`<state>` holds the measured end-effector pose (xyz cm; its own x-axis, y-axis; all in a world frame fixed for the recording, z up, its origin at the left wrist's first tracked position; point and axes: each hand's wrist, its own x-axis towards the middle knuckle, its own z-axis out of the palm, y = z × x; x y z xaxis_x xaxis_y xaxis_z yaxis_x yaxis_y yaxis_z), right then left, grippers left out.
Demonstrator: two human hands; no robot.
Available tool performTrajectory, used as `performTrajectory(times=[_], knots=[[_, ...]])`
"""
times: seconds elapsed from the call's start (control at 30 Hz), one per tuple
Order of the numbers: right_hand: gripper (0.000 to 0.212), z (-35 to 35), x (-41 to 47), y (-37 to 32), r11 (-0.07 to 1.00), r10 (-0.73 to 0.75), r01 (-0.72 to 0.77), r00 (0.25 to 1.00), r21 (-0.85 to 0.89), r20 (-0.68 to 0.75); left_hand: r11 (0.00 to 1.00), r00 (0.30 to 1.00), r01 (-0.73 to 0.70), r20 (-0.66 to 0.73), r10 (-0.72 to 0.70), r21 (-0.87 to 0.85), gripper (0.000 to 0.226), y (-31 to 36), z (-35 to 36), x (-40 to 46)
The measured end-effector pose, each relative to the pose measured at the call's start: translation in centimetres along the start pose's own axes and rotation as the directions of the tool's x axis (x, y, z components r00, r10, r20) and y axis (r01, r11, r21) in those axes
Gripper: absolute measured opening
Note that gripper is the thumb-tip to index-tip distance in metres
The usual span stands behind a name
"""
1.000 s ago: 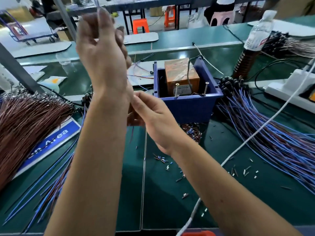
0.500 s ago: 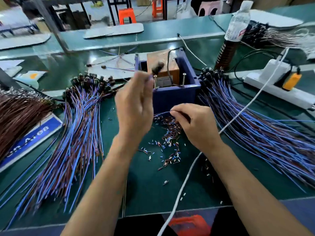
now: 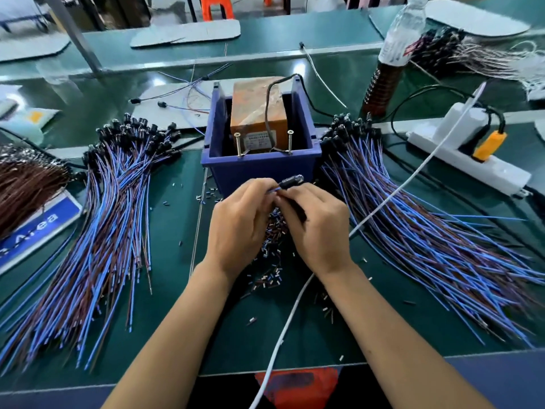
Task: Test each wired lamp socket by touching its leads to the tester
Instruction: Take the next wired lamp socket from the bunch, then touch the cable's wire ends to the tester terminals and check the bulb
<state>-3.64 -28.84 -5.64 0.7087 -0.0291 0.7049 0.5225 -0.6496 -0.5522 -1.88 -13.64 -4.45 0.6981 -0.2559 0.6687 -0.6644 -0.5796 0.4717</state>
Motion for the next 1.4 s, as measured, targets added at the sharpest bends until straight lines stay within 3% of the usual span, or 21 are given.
performTrajectory(times=[0.3, 0.53, 0.77, 0.83, 1.03, 1.4], knots=[[0.010, -0.7, 0.7, 0.9, 0.979, 0.180, -0.172, 0.982, 0.113, -0.063, 0.975, 0.991, 0.132, -0.046, -0.125, 0.179, 0.019, -0.5, 0.3, 0.3], [0.007, -0.8, 0.9, 1.7, 0.899, 0.359, -0.337, 0.933, 0.280, -0.030, 0.981, 0.991, 0.129, -0.055, -0.122, 0.144, 0.014, -1.2, 0.5, 0.3], [0.012, -0.6, 0.8, 1.7, 0.867, 0.343, -0.347, 0.936, 0.357, 0.077, 0.998, 0.998, 0.055, 0.017, -0.055, -0.015, 0.010, -1.5, 0.5, 0.3], [0.017, -0.6, 0.9, 1.6, 0.862, 0.347, -0.355, 0.934, 0.363, 0.090, 0.997, 0.998, 0.069, -0.003, -0.069, -0.028, 0.009, -1.6, 0.4, 0.3], [0.006, -0.4, 0.8, 1.8, 0.837, 0.377, -0.415, 0.910, 0.357, 0.173, 0.983, 0.985, 0.148, -0.072, -0.157, -0.112, 0.006, -1.7, 0.2, 0.6], [0.008, -0.5, 0.9, 2.0, 0.843, 0.342, -0.367, 0.930, 0.393, 0.134, 0.958, 0.976, 0.216, 0.024, -0.216, -0.191, 0.007, -1.6, -0.3, 0.7]])
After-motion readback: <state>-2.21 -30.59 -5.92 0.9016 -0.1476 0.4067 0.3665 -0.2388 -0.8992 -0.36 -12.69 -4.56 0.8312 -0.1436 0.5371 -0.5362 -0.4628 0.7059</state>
